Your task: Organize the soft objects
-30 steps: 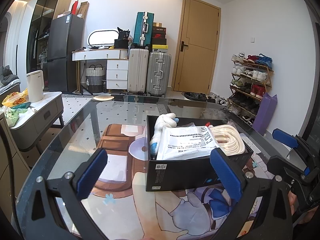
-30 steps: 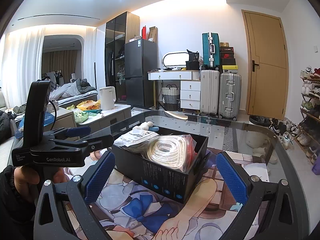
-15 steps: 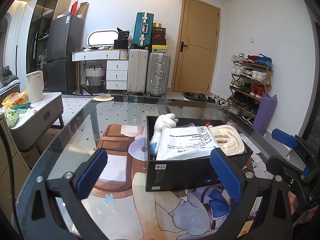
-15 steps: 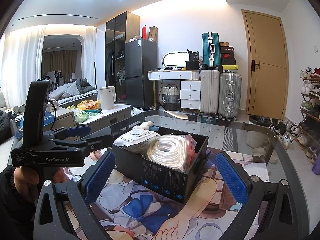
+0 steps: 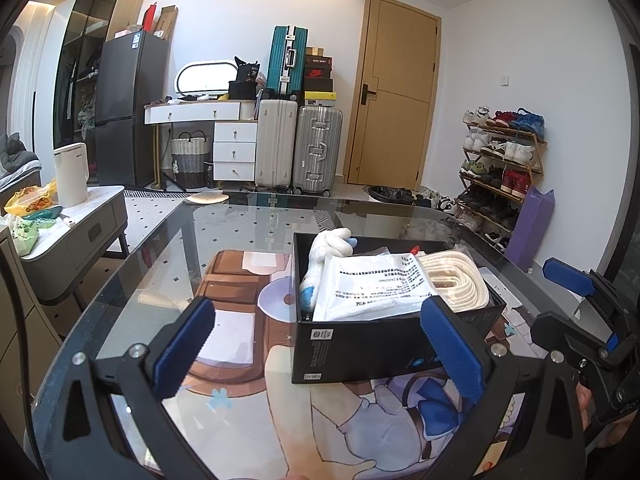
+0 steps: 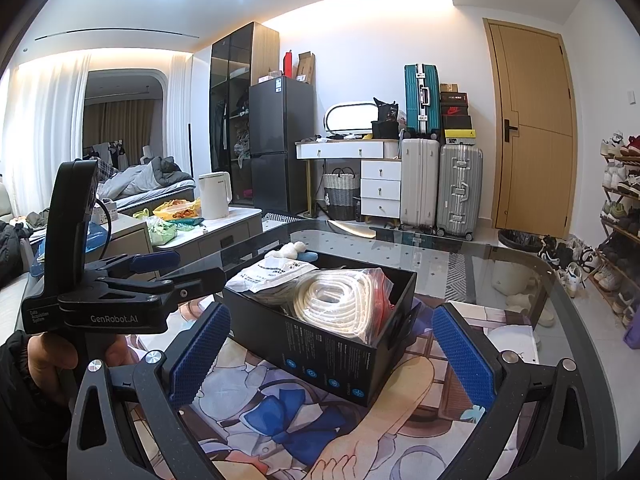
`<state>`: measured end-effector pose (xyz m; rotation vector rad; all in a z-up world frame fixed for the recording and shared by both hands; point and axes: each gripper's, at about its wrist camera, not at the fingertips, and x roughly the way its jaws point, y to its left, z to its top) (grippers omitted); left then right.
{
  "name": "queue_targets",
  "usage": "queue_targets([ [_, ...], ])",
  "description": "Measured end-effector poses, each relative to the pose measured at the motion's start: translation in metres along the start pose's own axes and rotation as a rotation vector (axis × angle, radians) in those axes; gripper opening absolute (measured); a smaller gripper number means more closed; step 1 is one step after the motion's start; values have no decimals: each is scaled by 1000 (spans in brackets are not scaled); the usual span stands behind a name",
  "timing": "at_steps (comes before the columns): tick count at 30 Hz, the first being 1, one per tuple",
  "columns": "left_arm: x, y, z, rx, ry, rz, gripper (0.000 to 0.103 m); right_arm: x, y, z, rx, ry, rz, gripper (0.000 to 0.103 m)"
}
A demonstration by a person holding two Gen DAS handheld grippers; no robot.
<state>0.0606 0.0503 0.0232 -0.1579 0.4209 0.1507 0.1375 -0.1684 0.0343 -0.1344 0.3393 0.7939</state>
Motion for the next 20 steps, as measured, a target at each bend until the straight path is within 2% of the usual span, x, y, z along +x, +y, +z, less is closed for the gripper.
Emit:
queue_targets([
  [20, -3, -9, -2, 54, -23, 15, 103, 0, 0, 0, 0, 1, 1, 103],
])
